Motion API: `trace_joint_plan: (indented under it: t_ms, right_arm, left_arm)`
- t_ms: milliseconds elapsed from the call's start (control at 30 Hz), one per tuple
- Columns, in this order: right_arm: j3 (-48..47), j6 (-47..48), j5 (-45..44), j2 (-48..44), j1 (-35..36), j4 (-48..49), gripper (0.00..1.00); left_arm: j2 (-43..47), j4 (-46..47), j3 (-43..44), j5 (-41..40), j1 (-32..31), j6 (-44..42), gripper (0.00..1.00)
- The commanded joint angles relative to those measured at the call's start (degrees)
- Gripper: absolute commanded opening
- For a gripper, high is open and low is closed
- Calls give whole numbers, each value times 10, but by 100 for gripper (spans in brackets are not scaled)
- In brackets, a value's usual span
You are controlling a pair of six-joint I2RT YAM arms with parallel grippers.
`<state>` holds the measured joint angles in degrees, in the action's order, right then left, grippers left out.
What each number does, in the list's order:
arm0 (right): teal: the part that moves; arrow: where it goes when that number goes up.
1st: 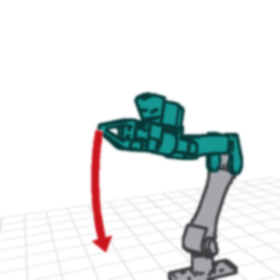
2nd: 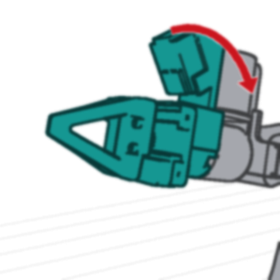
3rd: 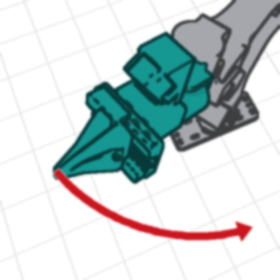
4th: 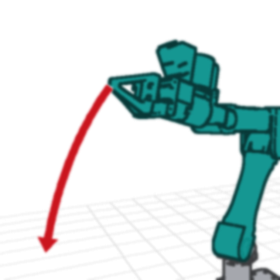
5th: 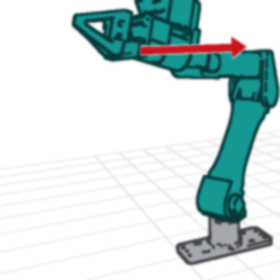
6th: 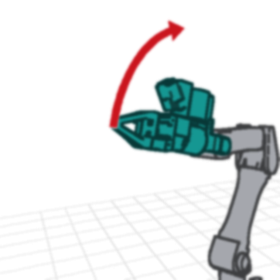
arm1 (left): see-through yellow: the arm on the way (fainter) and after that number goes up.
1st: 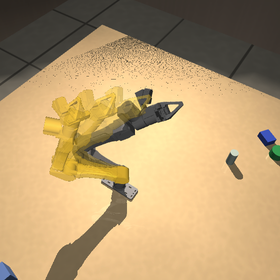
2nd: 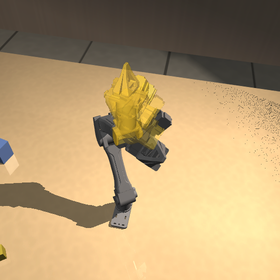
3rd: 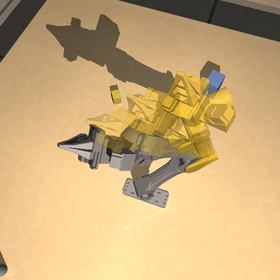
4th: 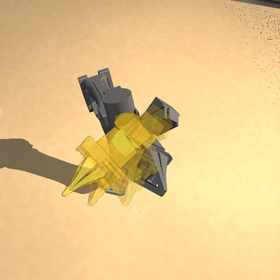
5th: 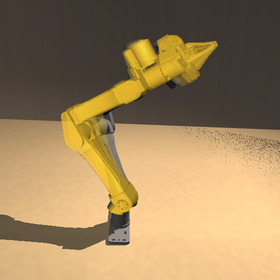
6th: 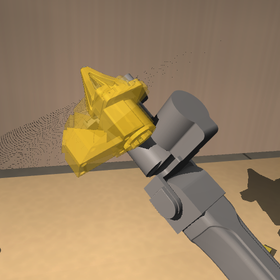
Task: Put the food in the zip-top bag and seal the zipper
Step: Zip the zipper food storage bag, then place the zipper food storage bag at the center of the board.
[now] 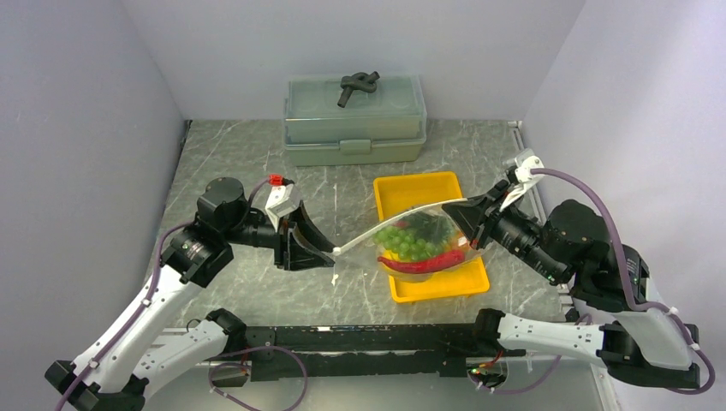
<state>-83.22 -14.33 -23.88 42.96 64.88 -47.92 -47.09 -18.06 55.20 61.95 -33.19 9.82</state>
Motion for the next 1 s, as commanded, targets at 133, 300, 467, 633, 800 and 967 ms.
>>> trace_joint_plan:
  t_ms: [133,300,467,633,800,967]
  right_arm:
    - [-15,18,36,39,-3,30,0]
    - [-17,23,71,63,-3,22,0]
    - [-24,27,106,85,-3,15,0]
    - [-24,29,149,101,-3,15,0]
    - [-14,33,196,111,-3,22,0]
    - [-5,36,243,122,-3,31,0]
  left_arm:
    - [13,-6,1,-49,0,-6,66]
    - [24,-3,4,-97,0,-10,100]
    - [17,-5,23,-138,0,-17,100]
    - [7,-20,57,-172,0,-29,100]
    - [2,-37,97,-194,0,-46,100]
    - [-15,-28,116,-170,0,-45,100]
